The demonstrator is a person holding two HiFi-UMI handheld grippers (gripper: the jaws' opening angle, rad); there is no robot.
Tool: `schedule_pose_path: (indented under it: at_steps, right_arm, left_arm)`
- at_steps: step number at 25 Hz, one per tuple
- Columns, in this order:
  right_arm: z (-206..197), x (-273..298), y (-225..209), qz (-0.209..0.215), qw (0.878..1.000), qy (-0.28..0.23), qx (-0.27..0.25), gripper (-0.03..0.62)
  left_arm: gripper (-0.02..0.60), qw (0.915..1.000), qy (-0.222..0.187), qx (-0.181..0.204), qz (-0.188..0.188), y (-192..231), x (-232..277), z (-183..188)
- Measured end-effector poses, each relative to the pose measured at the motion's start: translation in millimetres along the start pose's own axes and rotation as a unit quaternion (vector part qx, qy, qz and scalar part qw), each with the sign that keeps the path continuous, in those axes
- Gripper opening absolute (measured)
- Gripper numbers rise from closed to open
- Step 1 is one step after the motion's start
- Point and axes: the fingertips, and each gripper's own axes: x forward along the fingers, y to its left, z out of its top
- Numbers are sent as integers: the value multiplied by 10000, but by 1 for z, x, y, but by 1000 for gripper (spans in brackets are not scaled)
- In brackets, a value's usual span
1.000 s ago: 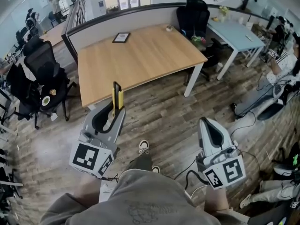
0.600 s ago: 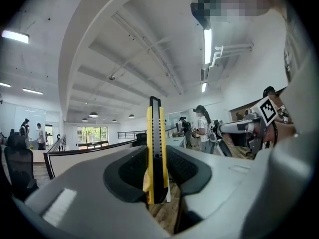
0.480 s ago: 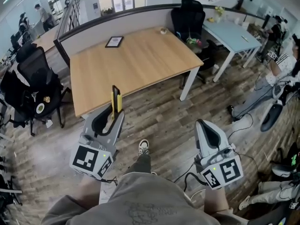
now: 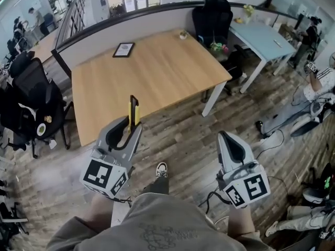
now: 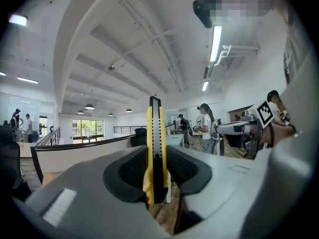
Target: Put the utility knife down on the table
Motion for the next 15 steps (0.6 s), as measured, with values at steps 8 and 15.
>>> schedule_pose_path:
  at_steps: [8,15]
  right_arm:
    - [3,105,-35,-113,9998,135,6,11]
    - [-4,177,-54,-195,9995,245,34,11]
  left_arm:
    - [110,9998,119,-29,-180,76,81,-6]
    - [110,9995,163,-121,-251,128,132,-17]
